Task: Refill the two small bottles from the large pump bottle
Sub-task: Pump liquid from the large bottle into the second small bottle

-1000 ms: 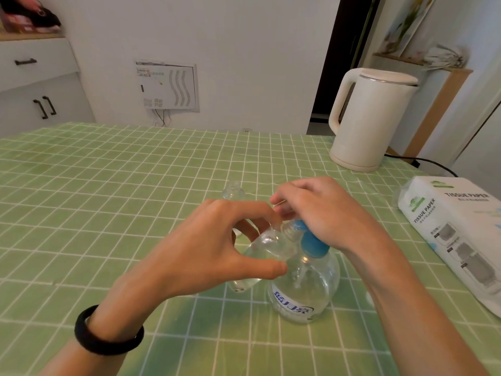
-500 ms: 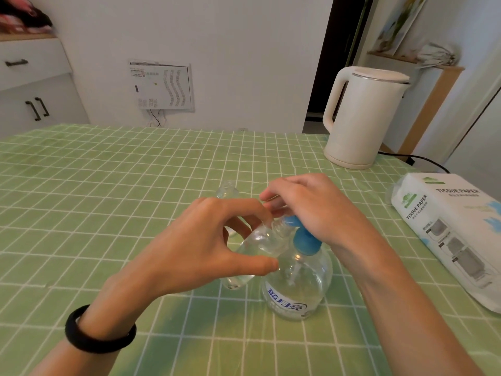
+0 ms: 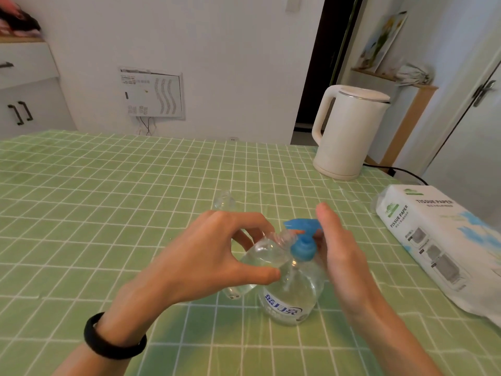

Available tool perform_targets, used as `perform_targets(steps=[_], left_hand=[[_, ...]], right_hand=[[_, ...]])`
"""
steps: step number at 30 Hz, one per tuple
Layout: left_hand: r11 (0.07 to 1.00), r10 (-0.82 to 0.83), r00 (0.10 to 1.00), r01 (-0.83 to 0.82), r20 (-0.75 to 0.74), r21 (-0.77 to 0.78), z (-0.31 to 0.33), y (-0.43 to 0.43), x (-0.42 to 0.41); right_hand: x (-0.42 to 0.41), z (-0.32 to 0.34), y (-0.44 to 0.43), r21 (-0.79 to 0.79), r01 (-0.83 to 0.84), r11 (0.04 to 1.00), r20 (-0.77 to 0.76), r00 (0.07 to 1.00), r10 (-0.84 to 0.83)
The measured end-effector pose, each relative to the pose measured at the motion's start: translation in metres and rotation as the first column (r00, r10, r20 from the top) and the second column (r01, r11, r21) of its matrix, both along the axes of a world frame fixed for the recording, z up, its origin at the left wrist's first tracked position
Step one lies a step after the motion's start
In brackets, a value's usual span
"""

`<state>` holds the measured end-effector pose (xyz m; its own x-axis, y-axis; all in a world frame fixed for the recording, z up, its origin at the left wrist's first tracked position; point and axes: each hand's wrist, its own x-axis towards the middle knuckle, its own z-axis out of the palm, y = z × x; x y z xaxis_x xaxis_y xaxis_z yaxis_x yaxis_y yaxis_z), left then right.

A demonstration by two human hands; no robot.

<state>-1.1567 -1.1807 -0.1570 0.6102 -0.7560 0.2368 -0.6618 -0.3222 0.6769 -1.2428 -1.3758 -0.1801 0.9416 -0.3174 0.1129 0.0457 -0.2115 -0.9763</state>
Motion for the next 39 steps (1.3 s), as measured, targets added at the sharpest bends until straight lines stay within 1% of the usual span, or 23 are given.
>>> perform_targets(steps=[2, 5, 10, 13, 18, 23, 26, 35, 37, 39], left_hand=[[1.000, 0.001, 1.000, -0.001, 0.003, -0.016, 0.000, 0.000, 0.000], [0.999, 0.001, 1.000, -0.001, 0.010, -0.032, 0.002, 0.002, 0.003], [1.000, 0.010, 1.000, -0.010, 0.016, -0.028, 0.004, 0.007, 0.005], [1.000, 0.004, 1.000, -0.004, 0.010, -0.027, 0.006, 0.009, 0.006], [0.999, -0.013, 1.000, 0.014, 0.007, -0.030, 0.009, 0.009, 0.004], [1.000, 0.011, 0.999, -0.011, 0.039, 0.003, 0.010, 0.009, 0.002], [1.000, 0.016, 0.999, -0.017, 0.048, 0.018, 0.009, 0.008, 0.001], [1.000, 0.013, 1.000, -0.013, 0.010, -0.025, 0.009, 0.008, 0.002], [1.000, 0.010, 1.000, -0.010, 0.009, -0.029, 0.009, 0.008, 0.002], [1.000, 0.010, 1.000, -0.010, 0.024, -0.013, 0.009, 0.008, 0.002]], right_hand=[[-0.002, -0.009, 0.009, 0.061, 0.033, 0.998, 0.059, 0.998, -0.036], [0.001, -0.017, 0.018, 0.067, 0.088, 0.994, 0.096, 0.991, -0.094], [0.004, -0.010, 0.035, -0.031, 0.167, 0.985, 0.118, 0.980, -0.163], [0.004, -0.008, 0.037, -0.041, 0.203, 0.978, 0.127, 0.972, -0.197], [0.006, -0.005, 0.040, -0.082, 0.218, 0.972, 0.175, 0.964, -0.201], [0.007, -0.005, 0.039, -0.133, 0.280, 0.951, 0.199, 0.947, -0.251], [0.006, -0.006, 0.039, -0.145, 0.276, 0.950, 0.194, 0.950, -0.246], [0.006, -0.007, 0.041, -0.133, 0.261, 0.956, 0.153, 0.959, -0.240], [0.006, -0.006, 0.041, -0.140, 0.275, 0.951, 0.144, 0.956, -0.255], [0.007, -0.006, 0.040, -0.134, 0.297, 0.945, 0.166, 0.947, -0.274]])
